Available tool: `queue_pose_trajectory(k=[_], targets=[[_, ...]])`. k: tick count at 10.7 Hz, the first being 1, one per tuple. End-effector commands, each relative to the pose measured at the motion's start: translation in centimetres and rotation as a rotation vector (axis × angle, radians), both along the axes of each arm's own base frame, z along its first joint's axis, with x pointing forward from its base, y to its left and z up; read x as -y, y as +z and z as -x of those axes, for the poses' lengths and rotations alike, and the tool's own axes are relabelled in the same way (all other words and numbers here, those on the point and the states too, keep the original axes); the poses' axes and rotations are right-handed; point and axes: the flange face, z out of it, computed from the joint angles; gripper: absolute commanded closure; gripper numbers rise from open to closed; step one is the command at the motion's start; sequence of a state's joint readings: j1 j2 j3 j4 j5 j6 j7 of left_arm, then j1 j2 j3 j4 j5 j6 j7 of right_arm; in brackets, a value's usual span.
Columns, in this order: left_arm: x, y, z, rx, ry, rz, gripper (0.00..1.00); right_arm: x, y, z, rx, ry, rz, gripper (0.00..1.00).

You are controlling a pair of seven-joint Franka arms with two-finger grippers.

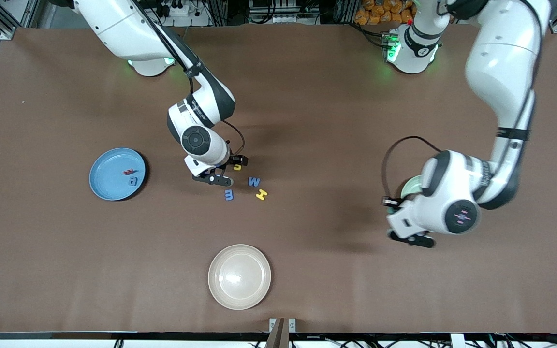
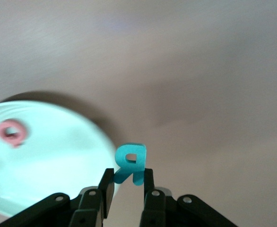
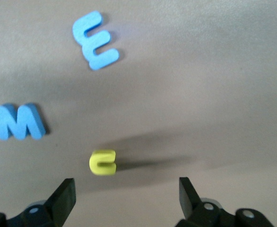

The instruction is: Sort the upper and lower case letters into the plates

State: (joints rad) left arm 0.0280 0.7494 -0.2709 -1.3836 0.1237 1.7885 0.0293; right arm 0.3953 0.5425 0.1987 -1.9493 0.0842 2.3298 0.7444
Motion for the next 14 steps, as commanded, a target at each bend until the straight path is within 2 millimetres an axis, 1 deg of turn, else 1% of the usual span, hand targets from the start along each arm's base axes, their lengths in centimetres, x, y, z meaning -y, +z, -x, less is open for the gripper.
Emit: queue_pose_trajectory(k=[1, 2, 3, 4, 5, 6, 7, 8, 9, 10, 11, 12, 13, 14], targets=[[-8.0, -1.5, 0.5, -0.025, -0.088, 0.004, 1.00, -1.3, -0.6, 0.7, 0.019, -0.051, -0.003, 0.06], [-10.7, -2.3, 0.9, -0.042, -0.099, 0.006, 1.00, -1.4, -0.7, 0.7, 0.022, -0.050, -0.004, 0.08], [-10.7, -2.7, 0.9, -0.040, -0.108, -0.008, 1.00, -1.5, -0.7, 0.7, 0.023, -0.050, -0.004, 0.12], [-10.0, -3.4, 0.8, -0.029, -0.108, -0.019, 1.00, -1.7, -0.9, 0.9, 0.024, -0.047, -0.005, 0.18], [-8.9, -4.0, 1.3, -0.040, -0.128, -0.039, 0.43, -1.7, -1.0, 0.9, 0.024, -0.047, -0.006, 0.24], [-8.5, -4.2, 1.4, -0.041, -0.111, -0.053, 0.01, -1.6, -1.4, 0.7, 0.027, -0.065, -0.006, 0.27], [-7.9, -4.2, 1.5, -0.039, -0.094, -0.064, 0.00, -1.8, -1.6, 0.7, 0.036, -0.106, -0.006, 0.28], [-7.0, -3.4, 1.2, -0.024, -0.077, -0.073, 0.00, -2.1, -1.8, 0.7, 0.038, -0.139, -0.003, 0.29], [-4.8, -1.6, 0.8, 0.010, -0.022, -0.085, 0.00, -2.0, -2.0, 0.6, 0.036, -0.146, -0.002, 0.29], [-1.3, 0.2, 0.7, 0.047, 0.029, -0.090, 0.00, -2.0, -2.1, 0.6, 0.039, -0.147, -0.003, 0.29], [1.6, 1.0, 1.0, 0.059, 0.085, -0.084, 0.00, -2.3, -2.1, 0.8, 0.040, -0.143, -0.004, 0.33], [4.2, 2.1, 1.0, 0.079, 0.125, -0.059, 0.00, -2.1, -2.2, 0.7, 0.038, -0.145, -0.002, 0.40], [6.5, 2.6, 1.1, 0.107, 0.129, -0.033, 0.00, -2.1, -2.2, 0.7, 0.036, -0.145, -0.002, 0.57], [8.9, 3.3, 1.3, 0.147, 0.109, -0.001, 0.00, -2.1, -2.2, 0.7, 0.036, -0.145, -0.002, 0.66]])
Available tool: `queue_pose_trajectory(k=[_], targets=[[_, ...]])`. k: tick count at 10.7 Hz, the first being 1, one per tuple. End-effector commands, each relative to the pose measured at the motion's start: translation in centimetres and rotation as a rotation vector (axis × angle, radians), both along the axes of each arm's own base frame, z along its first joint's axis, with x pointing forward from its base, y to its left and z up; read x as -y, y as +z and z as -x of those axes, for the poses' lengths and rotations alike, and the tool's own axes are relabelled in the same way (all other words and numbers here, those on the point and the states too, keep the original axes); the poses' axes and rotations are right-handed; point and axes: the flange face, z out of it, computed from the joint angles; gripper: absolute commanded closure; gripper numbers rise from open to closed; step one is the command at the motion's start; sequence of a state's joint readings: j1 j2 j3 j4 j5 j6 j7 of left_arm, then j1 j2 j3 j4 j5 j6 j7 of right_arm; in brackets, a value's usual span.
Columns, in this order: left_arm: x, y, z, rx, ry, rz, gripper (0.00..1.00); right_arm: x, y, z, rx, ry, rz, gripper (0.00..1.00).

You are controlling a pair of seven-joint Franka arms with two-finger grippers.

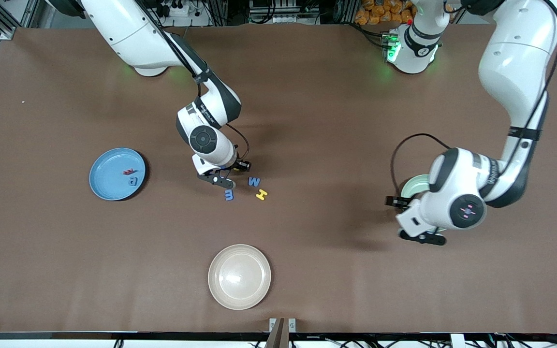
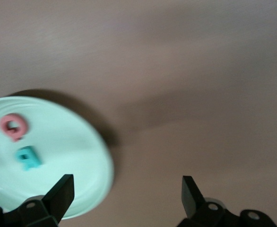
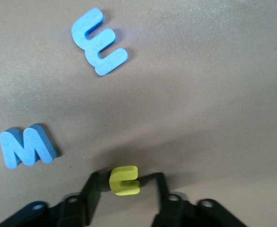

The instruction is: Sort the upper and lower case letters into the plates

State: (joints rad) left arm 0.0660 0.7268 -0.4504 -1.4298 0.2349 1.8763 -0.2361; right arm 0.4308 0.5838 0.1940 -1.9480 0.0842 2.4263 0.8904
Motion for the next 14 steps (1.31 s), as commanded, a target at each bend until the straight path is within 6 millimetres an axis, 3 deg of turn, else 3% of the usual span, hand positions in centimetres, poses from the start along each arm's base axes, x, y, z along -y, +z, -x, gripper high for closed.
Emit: queue_pose_trajectory(k=[1, 2, 3, 4, 5, 6, 7, 8, 10, 12, 14], targets=[[4.0, 1.4, -0.1, 0.101, -0.004, 0.061, 0.00, -0.2, -0.3, 0.1, -0.001, -0.022, -0.001, 0.75], [7.3, 1.4, 0.6, 0.139, -0.009, 0.072, 0.00, -0.1, -0.3, 0.0, -0.001, -0.023, -0.001, 0.90], [10.4, 1.2, 1.7, 0.151, -0.005, 0.066, 0.00, 0.0, -0.4, 0.0, -0.004, -0.023, 0.000, 0.95], [11.5, 1.3, 1.9, 0.173, 0.010, 0.074, 0.00, 0.2, -0.3, -0.1, -0.010, -0.025, 0.003, 0.96], [11.3, 2.1, 1.5, 0.194, 0.023, 0.088, 0.00, 1.4, 0.9, -1.5, -0.024, -0.042, 0.002, 0.97], [11.4, 1.5, 1.6, 0.188, 0.041, 0.085, 0.00, 3.1, 2.4, -3.4, -0.105, -0.048, 0.029, 0.97], [13.0, 0.5, 2.2, 0.190, 0.045, 0.088, 0.00, 4.9, 4.0, -5.1, -0.162, -0.014, 0.033, 0.97], [15.4, 0.8, 3.0, 0.230, 0.003, 0.090, 0.00, 7.3, 4.8, -6.5, -0.204, 0.037, 0.025, 0.97], [18.5, 1.1, 4.4, 0.261, -0.023, 0.101, 0.00, 15.3, 5.9, -8.9, -0.318, 0.145, -0.029, 0.97], [22.8, 0.9, 6.5, 0.295, -0.051, 0.129, 0.00, 22.5, 5.8, -9.7, -0.379, 0.297, -0.111, 0.96], [27.0, -0.6, 9.1, 0.366, -0.134, 0.083, 0.00, 28.9, 4.7, -9.7, -0.403, 0.497, -0.104, 0.93]])
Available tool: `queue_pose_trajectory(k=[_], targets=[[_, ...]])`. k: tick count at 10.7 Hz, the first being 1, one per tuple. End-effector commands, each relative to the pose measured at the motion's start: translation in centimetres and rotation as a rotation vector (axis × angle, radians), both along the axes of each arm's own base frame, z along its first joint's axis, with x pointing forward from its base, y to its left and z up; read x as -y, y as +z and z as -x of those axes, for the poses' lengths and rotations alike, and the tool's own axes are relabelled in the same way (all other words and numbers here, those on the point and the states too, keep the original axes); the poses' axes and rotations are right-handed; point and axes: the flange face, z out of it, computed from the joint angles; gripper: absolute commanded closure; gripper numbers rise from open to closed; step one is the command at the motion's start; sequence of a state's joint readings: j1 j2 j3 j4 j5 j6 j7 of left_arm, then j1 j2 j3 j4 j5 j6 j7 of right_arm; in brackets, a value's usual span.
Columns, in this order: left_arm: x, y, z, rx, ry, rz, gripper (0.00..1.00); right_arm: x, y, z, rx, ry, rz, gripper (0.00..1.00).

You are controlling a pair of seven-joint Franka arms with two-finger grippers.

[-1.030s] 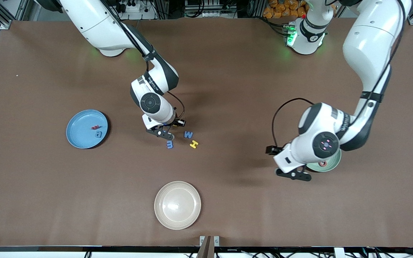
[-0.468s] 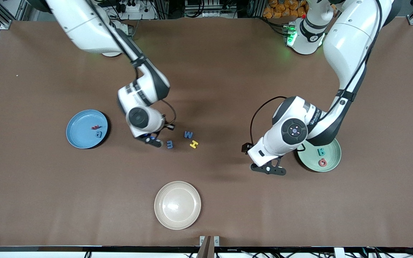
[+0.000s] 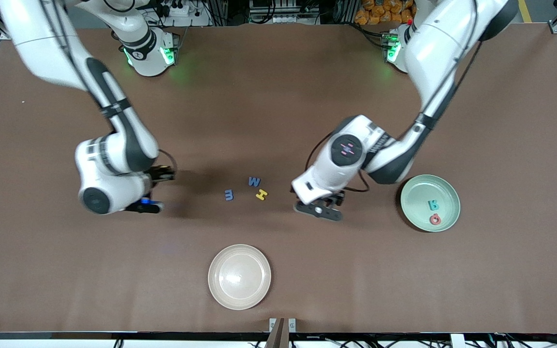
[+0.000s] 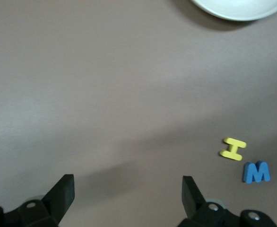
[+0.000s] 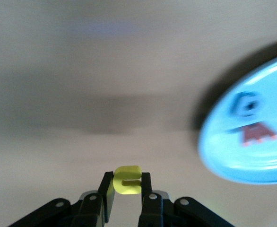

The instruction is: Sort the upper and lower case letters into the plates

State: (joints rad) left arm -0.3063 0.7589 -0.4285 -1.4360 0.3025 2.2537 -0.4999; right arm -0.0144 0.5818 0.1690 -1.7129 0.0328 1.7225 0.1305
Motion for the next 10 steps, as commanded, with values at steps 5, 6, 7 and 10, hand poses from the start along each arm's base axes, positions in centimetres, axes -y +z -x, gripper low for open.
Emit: queue_pose_trajectory(k=[5, 6, 7, 10], targets=[[9.8, -4.8, 3.4, 0.111, 0.070, 0.029, 0.00, 11.4, -2.0, 0.1, -0.017, 0.488, -0.227, 0.88], [10.5, -5.8, 3.4, 0.085, 0.105, 0.055, 0.00, 11.7, -2.2, 0.2, -0.021, 0.494, -0.236, 0.85], [10.5, -6.5, 3.1, 0.069, 0.127, 0.067, 0.00, 11.6, -2.7, 0.3, -0.027, 0.493, -0.241, 0.59], [12.8, -7.3, 3.1, 0.078, 0.168, 0.112, 0.00, 11.4, -2.7, 0.3, -0.017, 0.458, -0.271, 0.00]])
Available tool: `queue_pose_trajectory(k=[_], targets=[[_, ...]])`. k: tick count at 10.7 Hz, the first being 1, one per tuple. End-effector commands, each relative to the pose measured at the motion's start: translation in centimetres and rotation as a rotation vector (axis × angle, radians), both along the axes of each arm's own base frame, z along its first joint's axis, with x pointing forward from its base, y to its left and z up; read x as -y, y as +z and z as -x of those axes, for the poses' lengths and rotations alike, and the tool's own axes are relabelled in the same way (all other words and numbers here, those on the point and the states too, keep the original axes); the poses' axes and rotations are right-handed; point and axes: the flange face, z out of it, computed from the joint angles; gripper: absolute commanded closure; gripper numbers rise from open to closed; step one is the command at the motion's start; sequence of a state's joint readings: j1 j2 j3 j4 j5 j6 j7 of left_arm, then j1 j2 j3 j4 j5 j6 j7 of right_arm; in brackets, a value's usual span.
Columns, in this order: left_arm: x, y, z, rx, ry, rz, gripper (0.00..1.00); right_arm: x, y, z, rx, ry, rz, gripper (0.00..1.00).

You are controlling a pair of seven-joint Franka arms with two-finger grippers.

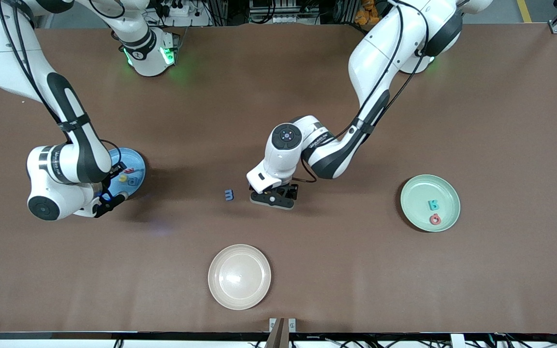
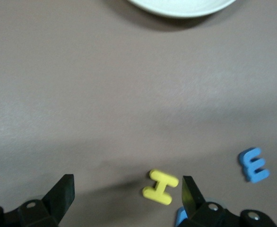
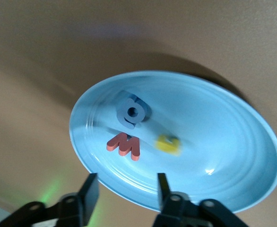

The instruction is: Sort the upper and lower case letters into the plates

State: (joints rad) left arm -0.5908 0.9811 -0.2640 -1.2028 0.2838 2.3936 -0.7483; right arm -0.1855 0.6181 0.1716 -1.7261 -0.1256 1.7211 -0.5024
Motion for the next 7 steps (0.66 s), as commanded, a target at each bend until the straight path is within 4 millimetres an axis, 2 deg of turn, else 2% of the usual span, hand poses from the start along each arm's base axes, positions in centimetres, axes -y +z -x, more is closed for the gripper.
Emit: queue_pose_trajectory(k=[1, 3, 5, 7], targets=[[2.3, -1.1, 0.2, 0.004, 0.029, 0.032, 0.00, -0.4, 0.1, 0.0, -0.002, -0.043, -0.066, 0.00], [3.0, -1.8, 1.1, 0.017, 0.015, 0.006, 0.00, -1.1, 0.4, 0.1, -0.009, -0.119, -0.081, 0.00], [3.1, -3.3, 1.7, 0.059, -0.009, -0.060, 0.00, -2.4, 2.0, -0.2, -0.001, -0.273, 0.026, 0.00], [3.1, -3.6, 1.7, 0.058, -0.011, -0.062, 0.00, -3.7, 2.4, -0.4, -0.012, -0.369, 0.006, 0.00]])
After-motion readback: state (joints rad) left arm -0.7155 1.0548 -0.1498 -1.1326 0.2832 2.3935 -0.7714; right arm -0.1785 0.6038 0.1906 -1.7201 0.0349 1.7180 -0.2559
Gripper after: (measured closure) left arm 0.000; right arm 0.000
